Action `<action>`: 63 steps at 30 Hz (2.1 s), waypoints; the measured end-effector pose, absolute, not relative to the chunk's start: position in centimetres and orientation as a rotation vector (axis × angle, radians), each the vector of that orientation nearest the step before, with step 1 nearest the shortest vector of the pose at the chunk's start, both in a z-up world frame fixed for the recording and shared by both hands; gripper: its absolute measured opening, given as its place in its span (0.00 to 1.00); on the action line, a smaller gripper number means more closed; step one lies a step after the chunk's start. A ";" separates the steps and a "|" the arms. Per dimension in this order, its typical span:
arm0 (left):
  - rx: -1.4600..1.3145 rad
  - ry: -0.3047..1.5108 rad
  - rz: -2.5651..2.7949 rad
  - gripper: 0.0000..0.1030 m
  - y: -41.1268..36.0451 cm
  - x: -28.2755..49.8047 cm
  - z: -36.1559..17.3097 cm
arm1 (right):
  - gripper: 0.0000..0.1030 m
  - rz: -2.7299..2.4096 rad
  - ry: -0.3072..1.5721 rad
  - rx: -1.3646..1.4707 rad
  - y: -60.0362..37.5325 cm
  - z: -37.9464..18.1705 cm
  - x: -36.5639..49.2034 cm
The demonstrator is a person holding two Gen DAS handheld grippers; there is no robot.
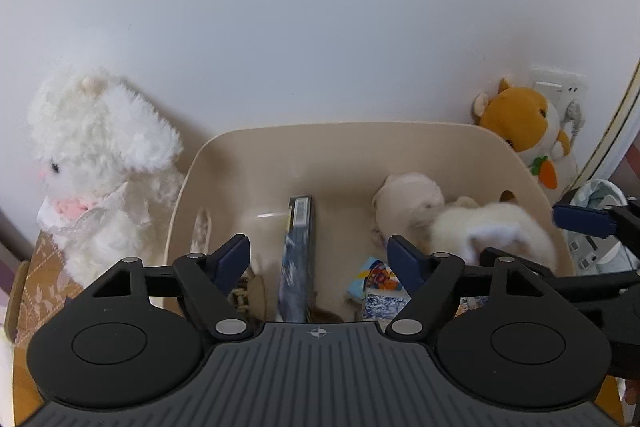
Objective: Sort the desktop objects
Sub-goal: 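Open both tools and return them to the table, then grasp the cream scrunchie with the left tool while the right grasps the brown plaid hair band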
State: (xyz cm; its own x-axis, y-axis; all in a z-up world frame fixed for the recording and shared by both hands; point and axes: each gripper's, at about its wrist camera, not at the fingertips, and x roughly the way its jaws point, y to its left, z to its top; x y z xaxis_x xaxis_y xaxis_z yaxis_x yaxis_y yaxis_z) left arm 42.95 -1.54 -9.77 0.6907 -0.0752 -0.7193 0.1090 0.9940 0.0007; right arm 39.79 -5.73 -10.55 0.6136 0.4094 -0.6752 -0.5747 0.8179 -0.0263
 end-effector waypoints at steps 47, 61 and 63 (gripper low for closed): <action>0.107 1.051 -0.224 0.77 9.0 26.2 -17.6 | 0.91 1.156 0.682 -0.682 -7.8 -16.3 20.5; 0.102 1.075 -0.259 0.77 7.8 27.7 -20.2 | 0.76 1.173 0.750 -0.797 -4.7 -19.3 21.8; 0.111 1.075 -0.265 0.76 7.6 27.7 -20.6 | 0.72 1.163 0.753 -0.789 -4.8 -19.6 22.0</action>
